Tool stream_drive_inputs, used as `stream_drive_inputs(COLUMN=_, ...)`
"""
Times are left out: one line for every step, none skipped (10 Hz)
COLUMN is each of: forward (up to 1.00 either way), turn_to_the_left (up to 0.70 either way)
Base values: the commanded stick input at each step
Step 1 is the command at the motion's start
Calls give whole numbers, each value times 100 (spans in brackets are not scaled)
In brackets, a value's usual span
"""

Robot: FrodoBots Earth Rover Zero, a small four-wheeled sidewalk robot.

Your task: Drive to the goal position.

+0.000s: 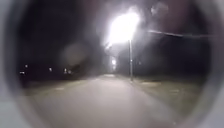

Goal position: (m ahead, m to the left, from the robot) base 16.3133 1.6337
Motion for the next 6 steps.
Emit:
stream_drive_inputs(forward=100, turn_to_the_left=-34)
stream_drive_inputs(forward=100, turn_to_the_left=-12)
stream_drive_inputs(forward=100, turn_to_the_left=0)
stream_drive_inputs(forward=100, turn_to_the_left=0)
stream_drive_inputs(forward=100, turn_to_the_left=0)
stream_drive_inputs(forward=100, turn_to_the_left=0)
